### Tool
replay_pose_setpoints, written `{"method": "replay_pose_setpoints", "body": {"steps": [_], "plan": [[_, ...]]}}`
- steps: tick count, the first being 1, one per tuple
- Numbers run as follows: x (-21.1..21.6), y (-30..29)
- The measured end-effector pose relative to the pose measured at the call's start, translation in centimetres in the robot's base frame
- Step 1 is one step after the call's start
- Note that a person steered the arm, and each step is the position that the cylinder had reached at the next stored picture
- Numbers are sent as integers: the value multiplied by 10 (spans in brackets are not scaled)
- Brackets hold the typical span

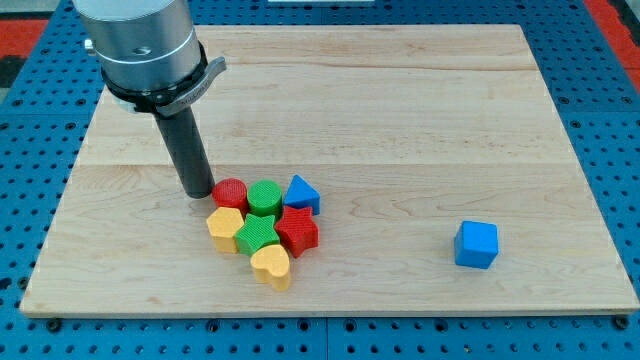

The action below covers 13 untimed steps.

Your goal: Move the yellow heart to the center

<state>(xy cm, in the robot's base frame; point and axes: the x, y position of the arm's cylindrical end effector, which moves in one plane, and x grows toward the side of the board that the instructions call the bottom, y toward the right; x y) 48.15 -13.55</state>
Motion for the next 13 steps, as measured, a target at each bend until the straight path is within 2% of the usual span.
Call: {"method": "replay_pose_setpoints", "body": {"steps": [2,10,11,12,13], "plan": [[-15,-9],[-16,-16],[-7,-30],[39,-62],[84,-63]]}}
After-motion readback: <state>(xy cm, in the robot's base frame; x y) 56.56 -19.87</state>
